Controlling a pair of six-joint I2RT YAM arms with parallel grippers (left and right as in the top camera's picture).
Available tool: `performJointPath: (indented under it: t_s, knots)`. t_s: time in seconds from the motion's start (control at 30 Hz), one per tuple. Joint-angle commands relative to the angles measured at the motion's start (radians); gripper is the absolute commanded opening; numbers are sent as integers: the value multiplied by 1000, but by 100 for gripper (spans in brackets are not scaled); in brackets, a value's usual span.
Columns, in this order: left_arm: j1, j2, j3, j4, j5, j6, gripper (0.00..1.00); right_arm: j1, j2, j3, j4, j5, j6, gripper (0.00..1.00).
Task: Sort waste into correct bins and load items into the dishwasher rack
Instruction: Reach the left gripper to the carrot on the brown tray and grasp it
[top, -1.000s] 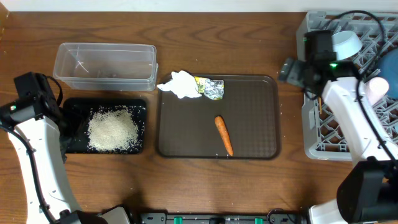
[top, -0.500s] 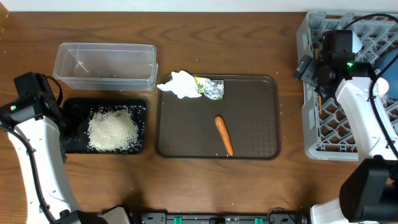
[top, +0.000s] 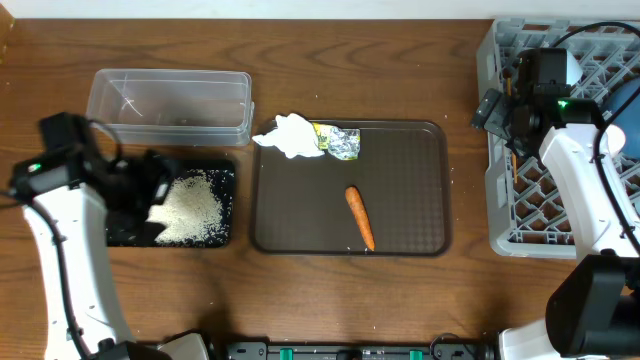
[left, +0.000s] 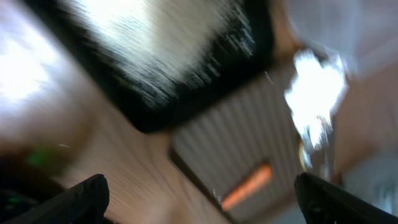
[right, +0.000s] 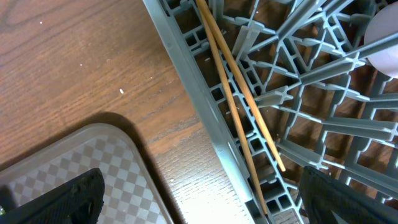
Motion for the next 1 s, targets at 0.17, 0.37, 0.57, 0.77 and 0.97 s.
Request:
performJointPath:
  t_s: [0.17, 0.37, 0.57, 0.77, 0.97]
  knots:
    - [-415, -9, 10, 115, 43, -35, 98, -5, 0, -5, -1, 14, 13, 99]
    - [-668, -7, 10, 283, -158, -117, 98, -5, 0, -5, -2, 14, 13, 99]
    - [-829, 55, 9, 396, -319, -203, 98, -5, 0, -5, -1, 14, 13, 99]
    - [-929, 220, 9, 452, -333, -262, 98, -3, 1, -5, -2, 14, 13, 99]
    - [-1015, 359, 9, 536, -340, -262, 98, -3, 0, -5, -2, 14, 13, 99]
